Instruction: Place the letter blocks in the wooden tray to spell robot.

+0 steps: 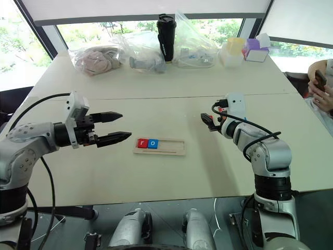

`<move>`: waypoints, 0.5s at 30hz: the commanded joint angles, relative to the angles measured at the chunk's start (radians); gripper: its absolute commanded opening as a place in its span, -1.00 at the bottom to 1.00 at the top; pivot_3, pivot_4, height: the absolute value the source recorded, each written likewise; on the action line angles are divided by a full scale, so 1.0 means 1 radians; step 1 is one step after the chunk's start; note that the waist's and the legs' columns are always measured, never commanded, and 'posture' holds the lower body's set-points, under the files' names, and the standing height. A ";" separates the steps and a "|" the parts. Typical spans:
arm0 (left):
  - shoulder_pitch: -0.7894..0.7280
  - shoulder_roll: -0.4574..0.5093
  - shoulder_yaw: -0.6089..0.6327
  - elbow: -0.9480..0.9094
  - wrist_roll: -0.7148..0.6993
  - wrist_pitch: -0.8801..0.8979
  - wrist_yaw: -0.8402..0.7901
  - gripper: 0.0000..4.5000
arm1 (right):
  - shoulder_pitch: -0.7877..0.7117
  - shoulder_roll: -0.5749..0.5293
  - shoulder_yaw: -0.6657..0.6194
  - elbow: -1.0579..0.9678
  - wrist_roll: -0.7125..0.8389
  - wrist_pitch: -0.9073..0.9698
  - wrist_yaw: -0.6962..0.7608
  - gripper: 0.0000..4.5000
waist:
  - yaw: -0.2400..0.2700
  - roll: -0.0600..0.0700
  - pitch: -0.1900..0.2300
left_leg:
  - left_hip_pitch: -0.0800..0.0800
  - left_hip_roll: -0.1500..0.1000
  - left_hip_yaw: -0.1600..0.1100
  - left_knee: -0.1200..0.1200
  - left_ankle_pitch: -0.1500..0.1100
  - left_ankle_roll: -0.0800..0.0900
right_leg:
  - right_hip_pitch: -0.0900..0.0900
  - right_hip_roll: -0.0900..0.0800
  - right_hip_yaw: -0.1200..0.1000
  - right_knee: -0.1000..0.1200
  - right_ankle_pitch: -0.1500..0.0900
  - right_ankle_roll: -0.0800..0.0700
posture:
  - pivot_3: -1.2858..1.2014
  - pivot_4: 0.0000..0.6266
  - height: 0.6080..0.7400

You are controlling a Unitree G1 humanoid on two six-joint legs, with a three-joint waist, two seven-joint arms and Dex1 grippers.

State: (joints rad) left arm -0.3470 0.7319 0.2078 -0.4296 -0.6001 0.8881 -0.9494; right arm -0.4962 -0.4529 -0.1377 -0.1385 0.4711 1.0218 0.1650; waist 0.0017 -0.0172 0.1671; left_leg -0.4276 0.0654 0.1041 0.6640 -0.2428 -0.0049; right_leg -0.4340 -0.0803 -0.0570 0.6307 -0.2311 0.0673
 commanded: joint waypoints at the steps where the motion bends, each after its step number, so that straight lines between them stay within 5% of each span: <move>1: -0.006 0.011 -0.009 -0.037 -0.016 -0.027 0.018 0.97 | -0.060 0.007 0.037 0.098 -0.077 -0.064 -0.007 1.00 | -0.001 0.000 0.000 | 0.000 0.000 0.000 0.000 0.000 0.000 | 0.000 0.000 0.000 0.000 0.000 0.000 | 0.03 -0.52 1.00; 15: 0.035 0.026 -0.043 -0.076 -0.024 -0.049 0.058 0.97 | -0.206 0.125 0.089 0.408 -0.213 -0.162 -0.006 1.00 | -0.020 0.000 0.000 | 0.000 0.000 0.001 -0.002 0.000 0.000 | -0.001 0.001 0.000 0.000 0.001 0.002 | 0.03 -0.52 1.00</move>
State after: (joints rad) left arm -0.3140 0.7470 0.1575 -0.4743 -0.6086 0.8573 -0.8984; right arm -0.6835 -0.3362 -0.0394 0.2820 0.2616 0.8494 0.1628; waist -0.0187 -0.0168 0.1673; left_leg -0.4277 0.0655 0.1045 0.6625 -0.2426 -0.0053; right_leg -0.4347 -0.0797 -0.0569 0.6310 -0.2307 0.0683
